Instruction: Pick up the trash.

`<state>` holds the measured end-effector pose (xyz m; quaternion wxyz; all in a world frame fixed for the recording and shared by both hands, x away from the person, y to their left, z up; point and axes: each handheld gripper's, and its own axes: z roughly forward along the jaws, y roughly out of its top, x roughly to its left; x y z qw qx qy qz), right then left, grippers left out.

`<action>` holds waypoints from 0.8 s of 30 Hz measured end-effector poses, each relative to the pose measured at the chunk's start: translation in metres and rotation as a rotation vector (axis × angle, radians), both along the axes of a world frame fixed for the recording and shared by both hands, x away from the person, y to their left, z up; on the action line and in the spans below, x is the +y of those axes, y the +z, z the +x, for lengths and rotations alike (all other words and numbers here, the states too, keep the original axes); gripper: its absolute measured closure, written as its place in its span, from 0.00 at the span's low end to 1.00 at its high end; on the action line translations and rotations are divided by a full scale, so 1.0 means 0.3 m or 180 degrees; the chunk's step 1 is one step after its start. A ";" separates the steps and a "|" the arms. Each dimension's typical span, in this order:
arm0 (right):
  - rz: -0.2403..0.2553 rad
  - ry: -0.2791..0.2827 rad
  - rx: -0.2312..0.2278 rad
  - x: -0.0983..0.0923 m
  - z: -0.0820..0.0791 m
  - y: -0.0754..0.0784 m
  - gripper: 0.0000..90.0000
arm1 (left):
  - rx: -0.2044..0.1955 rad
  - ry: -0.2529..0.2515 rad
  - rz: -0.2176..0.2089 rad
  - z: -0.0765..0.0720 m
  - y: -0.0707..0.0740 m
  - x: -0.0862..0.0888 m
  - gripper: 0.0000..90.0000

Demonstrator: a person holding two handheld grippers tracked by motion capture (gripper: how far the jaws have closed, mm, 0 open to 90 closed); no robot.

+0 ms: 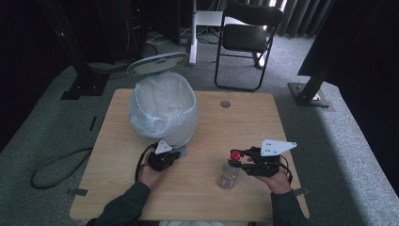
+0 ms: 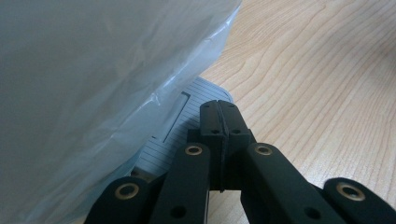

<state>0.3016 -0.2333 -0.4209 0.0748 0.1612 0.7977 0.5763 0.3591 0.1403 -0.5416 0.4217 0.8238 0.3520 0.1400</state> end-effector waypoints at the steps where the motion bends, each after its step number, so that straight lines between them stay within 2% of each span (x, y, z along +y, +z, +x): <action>1: 0.0000 -0.0017 -0.0014 0.000 0.001 0.001 0.67 | 0.0000 -0.0003 0.0003 0.000 0.000 0.000 1.00; 11: -0.0029 -0.0153 0.0002 -0.008 0.024 0.012 0.68 | 0.0002 0.0001 -0.0003 0.000 0.000 0.000 1.00; 24: -0.0114 -0.0499 0.0007 -0.019 0.104 0.024 0.68 | 0.0004 -0.0001 -0.0003 0.000 0.000 0.000 1.00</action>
